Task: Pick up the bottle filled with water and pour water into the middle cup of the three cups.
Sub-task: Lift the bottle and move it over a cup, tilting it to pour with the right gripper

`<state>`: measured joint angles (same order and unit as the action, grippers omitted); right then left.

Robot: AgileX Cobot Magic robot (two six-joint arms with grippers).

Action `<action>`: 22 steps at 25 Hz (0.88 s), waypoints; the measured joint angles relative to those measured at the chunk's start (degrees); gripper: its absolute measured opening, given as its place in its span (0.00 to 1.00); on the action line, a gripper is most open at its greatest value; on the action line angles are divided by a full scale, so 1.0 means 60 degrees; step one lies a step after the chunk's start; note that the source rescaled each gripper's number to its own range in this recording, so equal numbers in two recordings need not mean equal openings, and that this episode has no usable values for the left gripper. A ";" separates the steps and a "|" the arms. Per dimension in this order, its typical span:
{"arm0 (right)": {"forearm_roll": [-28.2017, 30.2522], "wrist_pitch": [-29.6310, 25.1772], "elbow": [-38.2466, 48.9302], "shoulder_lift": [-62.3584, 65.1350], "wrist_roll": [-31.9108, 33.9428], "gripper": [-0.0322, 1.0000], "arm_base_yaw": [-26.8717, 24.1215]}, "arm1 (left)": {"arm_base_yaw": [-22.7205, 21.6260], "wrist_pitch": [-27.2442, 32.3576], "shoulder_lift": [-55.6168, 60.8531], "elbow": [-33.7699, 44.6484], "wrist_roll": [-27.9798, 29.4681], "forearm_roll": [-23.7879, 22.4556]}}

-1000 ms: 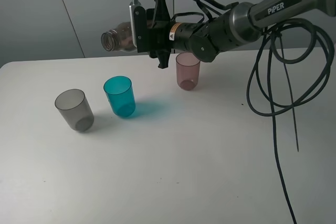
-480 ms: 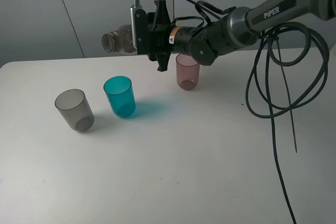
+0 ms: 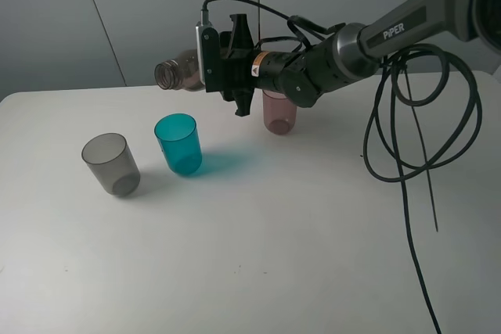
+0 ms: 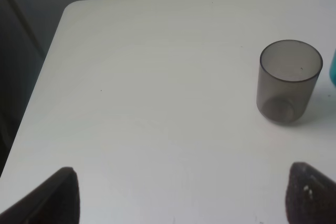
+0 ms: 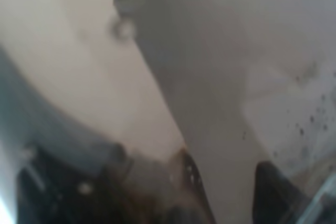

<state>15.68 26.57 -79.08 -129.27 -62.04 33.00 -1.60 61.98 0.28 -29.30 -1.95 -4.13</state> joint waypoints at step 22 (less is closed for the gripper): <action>0.0000 0.0673 0.0000 -0.0118 -0.1316 0.06 0.0000 | 0.0000 0.0000 0.0000 0.0000 0.0019 0.0000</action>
<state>15.68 30.61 -79.08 -129.98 -69.94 33.00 -1.60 61.98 0.28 -29.30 -1.84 -4.13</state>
